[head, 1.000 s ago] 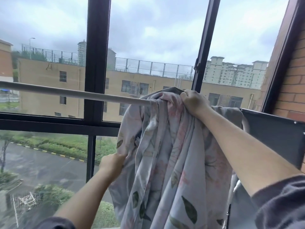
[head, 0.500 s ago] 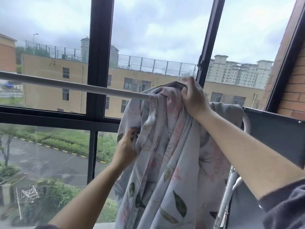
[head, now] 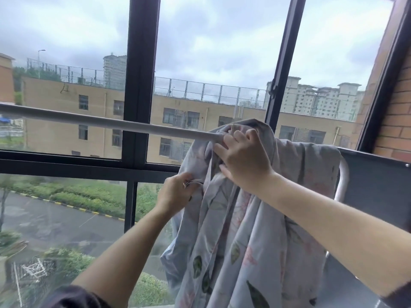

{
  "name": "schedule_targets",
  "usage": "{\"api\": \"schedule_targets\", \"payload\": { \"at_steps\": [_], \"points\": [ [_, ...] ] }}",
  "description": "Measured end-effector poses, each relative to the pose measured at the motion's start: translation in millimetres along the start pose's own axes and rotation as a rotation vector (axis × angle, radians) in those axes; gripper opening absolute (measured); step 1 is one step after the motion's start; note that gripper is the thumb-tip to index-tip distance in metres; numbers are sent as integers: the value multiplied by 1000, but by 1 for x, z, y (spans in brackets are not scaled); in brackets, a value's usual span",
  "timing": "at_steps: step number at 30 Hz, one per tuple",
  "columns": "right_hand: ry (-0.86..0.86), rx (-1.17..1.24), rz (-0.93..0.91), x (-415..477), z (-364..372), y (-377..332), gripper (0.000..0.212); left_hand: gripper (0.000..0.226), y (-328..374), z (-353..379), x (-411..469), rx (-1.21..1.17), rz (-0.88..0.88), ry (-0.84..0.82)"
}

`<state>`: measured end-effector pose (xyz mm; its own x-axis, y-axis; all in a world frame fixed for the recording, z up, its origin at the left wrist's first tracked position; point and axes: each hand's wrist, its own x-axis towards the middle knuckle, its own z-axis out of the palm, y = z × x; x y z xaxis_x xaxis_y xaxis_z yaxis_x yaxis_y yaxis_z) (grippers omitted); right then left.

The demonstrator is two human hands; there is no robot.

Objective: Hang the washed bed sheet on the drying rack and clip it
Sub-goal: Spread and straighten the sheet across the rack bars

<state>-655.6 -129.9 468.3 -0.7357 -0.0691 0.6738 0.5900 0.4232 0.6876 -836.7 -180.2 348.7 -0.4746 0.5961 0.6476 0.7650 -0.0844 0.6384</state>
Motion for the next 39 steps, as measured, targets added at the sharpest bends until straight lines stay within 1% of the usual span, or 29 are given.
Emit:
{"api": "schedule_targets", "payload": {
  "at_steps": [1,4,6,8,11,14,15,17,19,21,23,24,25,26,27,28,30,32,34,35,37,38,39],
  "points": [
    [-6,-24,25,3,-1,-1,20,6,-7,-7,5,-39,-21,-3],
    [28,-46,56,12,-7,-5,12,25,-23,-22,11,-84,-71,-62],
    [24,-37,45,14,-14,-8,13,28,-30,-21,9,-86,-65,-90],
    [24,11,54,14,-19,-7,19,26,-36,-19,7,-164,-61,-118],
    [31,193,142,12,-27,-2,21,18,-39,-19,6,-190,-42,-154],
    [34,475,316,13,-34,4,24,19,-27,-25,4,-46,4,-237],
    [40,562,371,14,-36,6,26,17,-21,-28,3,24,34,-227],
    [0,656,412,18,-37,11,23,16,-7,-38,1,128,111,-123],
    [-51,694,409,20,-38,17,15,17,11,-52,1,130,200,-43],
    [-38,712,463,23,-39,26,10,16,32,-68,1,98,279,-38],
    [-29,649,541,25,-38,40,13,15,53,-80,4,80,334,-53],
    [-80,622,575,26,-36,47,17,16,62,-84,5,79,368,-62],
    [-167,615,597,26,-33,52,21,19,70,-86,7,71,399,-79],
    [-259,616,607,26,-30,55,24,21,78,-86,10,56,416,-109],
    [-316,603,604,27,-28,54,25,24,88,-85,12,40,421,-148],
    [-331,576,604,26,-26,54,25,25,98,-81,14,45,414,-188],
    [-305,521,626,26,-22,54,27,28,116,-71,19,101,377,-238],
    [-362,548,680,24,-21,60,29,37,132,-57,26,131,266,-280],
    [-416,573,657,23,-15,65,21,47,142,-43,33,103,135,-297],
    [-385,560,640,22,-11,67,19,44,146,-38,35,67,103,-287],
    [-278,552,657,21,-5,74,22,28,154,-34,36,-35,81,-251],
    [-230,565,699,21,-3,79,25,24,159,-36,36,-98,78,-230],
    [-188,591,764,21,-3,84,26,26,162,-38,38,-165,73,-206]
  ]
}}
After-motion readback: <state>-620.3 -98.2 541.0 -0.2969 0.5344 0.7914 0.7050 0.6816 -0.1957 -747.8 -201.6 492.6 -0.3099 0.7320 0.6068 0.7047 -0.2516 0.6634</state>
